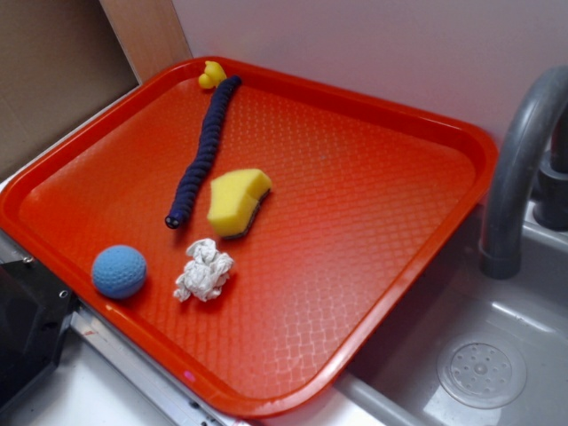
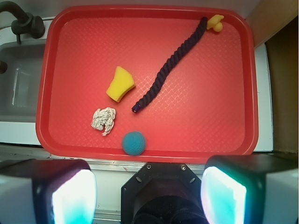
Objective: Grab the blue rope.
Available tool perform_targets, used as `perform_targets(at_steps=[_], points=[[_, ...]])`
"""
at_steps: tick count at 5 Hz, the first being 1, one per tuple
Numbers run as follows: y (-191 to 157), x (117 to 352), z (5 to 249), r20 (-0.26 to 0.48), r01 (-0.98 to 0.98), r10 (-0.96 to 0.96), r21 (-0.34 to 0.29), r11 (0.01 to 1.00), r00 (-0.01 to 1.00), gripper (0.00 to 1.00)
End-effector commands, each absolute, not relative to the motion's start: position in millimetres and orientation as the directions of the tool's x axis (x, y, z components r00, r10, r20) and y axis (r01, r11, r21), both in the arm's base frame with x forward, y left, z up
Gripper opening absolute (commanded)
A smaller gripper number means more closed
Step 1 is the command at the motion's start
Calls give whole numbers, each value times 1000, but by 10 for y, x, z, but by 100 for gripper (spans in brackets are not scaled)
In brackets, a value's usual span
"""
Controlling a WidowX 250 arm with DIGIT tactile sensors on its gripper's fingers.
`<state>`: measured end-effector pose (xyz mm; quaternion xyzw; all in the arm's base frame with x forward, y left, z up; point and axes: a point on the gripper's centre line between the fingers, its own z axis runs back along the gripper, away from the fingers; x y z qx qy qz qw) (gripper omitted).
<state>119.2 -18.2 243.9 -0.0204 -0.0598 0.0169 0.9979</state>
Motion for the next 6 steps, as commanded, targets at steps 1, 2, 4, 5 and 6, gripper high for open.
perform_targets(at_steps=[1,2,4,5,6], points=[[-182,1192,2439,119,-31,36,-43,999,992,100],[-119,1330,2197,165,-252,252,-23,967,954,100],[94,1699,1729,225,-512,501,-10,859,836,100],[297,2158,1343,266,-593,575,-18,805,773,100],[365,2404,1139,279,-618,600,-28,786,750,100]])
